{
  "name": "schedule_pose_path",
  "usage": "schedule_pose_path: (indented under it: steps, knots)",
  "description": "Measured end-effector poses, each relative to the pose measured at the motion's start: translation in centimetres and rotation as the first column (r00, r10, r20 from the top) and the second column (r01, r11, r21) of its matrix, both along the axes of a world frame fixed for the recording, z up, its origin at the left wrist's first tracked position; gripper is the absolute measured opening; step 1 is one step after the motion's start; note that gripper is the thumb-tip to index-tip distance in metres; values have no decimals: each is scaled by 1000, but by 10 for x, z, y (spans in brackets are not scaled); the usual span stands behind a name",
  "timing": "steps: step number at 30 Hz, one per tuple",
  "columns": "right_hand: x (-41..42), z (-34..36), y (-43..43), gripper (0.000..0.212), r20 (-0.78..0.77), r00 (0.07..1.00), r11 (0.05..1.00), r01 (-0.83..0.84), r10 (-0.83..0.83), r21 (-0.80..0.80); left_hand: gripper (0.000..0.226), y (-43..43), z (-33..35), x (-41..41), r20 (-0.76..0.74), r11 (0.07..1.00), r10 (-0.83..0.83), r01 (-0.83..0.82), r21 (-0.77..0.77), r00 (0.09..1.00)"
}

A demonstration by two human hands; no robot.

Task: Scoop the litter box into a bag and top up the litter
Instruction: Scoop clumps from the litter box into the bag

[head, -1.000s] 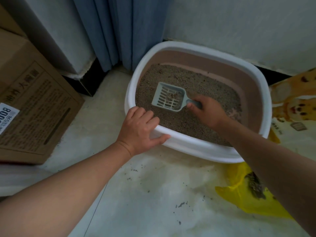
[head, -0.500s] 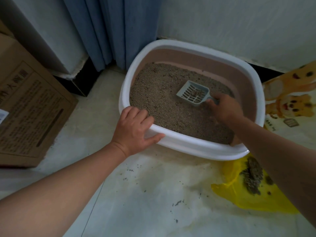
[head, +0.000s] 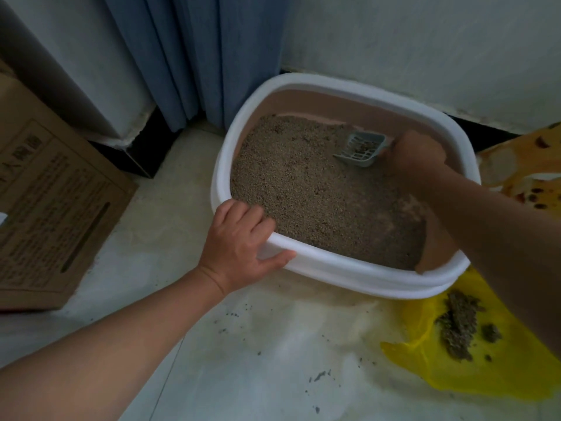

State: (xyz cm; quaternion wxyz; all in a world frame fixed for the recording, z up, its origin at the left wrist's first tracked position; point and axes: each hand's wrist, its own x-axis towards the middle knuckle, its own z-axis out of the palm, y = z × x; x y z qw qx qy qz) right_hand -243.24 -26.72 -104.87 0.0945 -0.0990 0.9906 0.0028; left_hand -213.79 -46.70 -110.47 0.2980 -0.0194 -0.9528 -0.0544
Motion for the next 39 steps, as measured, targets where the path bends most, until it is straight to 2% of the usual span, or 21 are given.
schedule_pose_path:
  steps: [3, 8, 12, 20, 25, 36, 39]
  knots:
    - [-10, 5, -19, 28, 31, 998, 998, -56, 56, 20, 53, -1, -1, -1, -5, 1000, -7, 7, 7, 1000]
    - [-6, 2, -56, 31, 140, 981, 990, -130, 135, -44, 53, -2, 0, -2, -18, 1000, -21, 22, 8, 1000]
    - [1, -6, -89, 31, 140, 974, 983, -164, 175, -88, 53, -3, 1, -3, -21, 999, -44, 44, 27, 999]
    - [22, -26, -119, 30, 129, 983, 972, -102, 132, -211, 51, -4, 0, -5, -46, 996, -56, 59, 64, 997]
    - [42, -50, -128, 34, 227, 964, 923, -41, 137, -383, 52, -4, 0, -5, -48, 996, -55, 58, 61, 997]
    - [55, -56, -117, 38, 143, 977, 844, -57, 156, -533, 52, -4, -1, -4, -51, 997, -59, 62, 48, 997]
    - [62, -59, -109, 38, 111, 980, 799, -66, 164, -598, 52, -4, -2, -4, -59, 998, -50, 52, 37, 997]
